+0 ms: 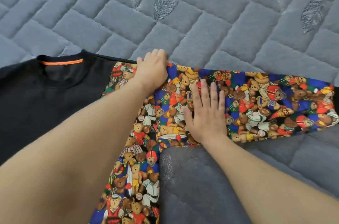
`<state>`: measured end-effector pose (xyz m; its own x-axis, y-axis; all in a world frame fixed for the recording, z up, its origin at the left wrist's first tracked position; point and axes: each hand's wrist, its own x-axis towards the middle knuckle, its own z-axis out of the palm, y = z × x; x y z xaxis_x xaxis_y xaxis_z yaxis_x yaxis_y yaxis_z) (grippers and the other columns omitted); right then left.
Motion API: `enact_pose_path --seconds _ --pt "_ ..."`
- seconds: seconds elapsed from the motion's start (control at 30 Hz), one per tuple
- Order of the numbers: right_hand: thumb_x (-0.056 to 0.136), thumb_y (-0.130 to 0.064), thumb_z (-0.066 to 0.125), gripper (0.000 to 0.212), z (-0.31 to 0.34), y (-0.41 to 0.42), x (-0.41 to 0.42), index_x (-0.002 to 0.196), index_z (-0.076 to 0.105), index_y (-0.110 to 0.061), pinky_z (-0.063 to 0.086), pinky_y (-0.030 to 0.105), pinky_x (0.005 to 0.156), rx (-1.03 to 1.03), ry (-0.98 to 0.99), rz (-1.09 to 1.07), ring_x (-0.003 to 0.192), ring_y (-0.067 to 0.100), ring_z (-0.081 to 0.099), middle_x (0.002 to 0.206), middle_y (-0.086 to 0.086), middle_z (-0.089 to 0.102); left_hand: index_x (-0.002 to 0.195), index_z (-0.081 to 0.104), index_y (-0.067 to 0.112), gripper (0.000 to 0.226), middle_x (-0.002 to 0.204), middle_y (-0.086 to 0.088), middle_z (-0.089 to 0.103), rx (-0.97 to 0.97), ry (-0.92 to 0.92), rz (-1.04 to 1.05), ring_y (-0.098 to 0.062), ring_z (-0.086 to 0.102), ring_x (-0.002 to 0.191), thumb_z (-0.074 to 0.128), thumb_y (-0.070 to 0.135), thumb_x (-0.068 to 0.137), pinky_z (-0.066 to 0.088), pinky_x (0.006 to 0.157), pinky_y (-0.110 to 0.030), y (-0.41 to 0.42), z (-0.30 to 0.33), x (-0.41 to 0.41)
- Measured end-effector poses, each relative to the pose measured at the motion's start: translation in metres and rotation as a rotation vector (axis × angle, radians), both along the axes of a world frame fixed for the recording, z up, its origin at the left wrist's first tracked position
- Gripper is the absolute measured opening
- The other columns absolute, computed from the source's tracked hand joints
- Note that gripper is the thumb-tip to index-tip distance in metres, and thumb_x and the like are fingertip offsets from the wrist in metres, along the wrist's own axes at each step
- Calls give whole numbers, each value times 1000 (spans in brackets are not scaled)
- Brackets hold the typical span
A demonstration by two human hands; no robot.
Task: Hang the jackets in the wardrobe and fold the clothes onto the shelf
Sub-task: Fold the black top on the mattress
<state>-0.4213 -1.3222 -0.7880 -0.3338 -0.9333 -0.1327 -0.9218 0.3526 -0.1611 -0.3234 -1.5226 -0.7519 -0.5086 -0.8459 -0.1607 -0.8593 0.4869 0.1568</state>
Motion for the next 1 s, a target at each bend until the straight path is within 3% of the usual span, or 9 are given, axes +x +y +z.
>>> enact_pose_path --seconds 0.07,0.13,0.2,0.3,0.5,0.63,0.77,1.0 --pt "95 -54 28 79 -3 1 0 157 6 -11 4 55 121 -2 12 -64 151 34 -6 164 13 -1 107 51 13 20 111 -11 52 -151 78 -46 -36 48 103 39 27 100 32 89 -48 12 -13 6" --pt "93 -52 31 80 -5 0 -1 157 10 -8 5 55 121 -5 24 -91 151 35 -5 164 15 1 118 55 16 31 123 -8 52 -250 121 -163 -33 46 115 38 36 101 30 98 -49 20 -23 12" --pt "91 -50 34 81 -8 -1 -2 156 12 -7 6 55 121 -17 27 -81 151 34 -3 164 15 2 137 49 24 42 141 -3 46 -218 70 -300 -28 35 137 32 43 103 19 115 -55 19 -33 14" --pt "89 -49 36 82 -12 -1 -3 156 15 -8 7 55 120 -42 46 -77 151 34 0 164 14 4 153 32 28 52 157 2 32 -125 49 -257 -25 16 150 25 45 104 3 120 -57 10 -41 8" --pt "89 -48 35 80 -15 -3 -4 156 15 -9 7 56 120 -62 53 -77 151 34 0 164 13 6 156 25 19 57 163 0 21 -85 79 -224 -23 6 153 20 42 105 0 122 -54 -1 -37 1" --pt "89 -47 35 80 -17 -2 -4 156 15 -9 6 55 120 -64 61 -80 151 34 0 164 13 6 158 17 12 66 166 -6 11 -76 118 -221 -24 1 153 21 50 104 0 121 -56 47 -25 46" --pt "89 -46 34 79 -17 -2 -3 156 17 -8 5 55 120 -75 71 -75 151 35 3 164 14 8 159 13 21 69 166 -1 7 -39 -56 -82 -22 -2 153 22 57 100 2 115 -69 102 -27 134" --pt "88 -45 35 79 -18 -2 -3 156 16 -8 4 54 121 -78 81 -63 151 35 4 163 14 9 159 9 22 70 166 -2 6 -42 -119 -79 -25 -4 153 22 55 99 3 112 -74 101 -43 138"
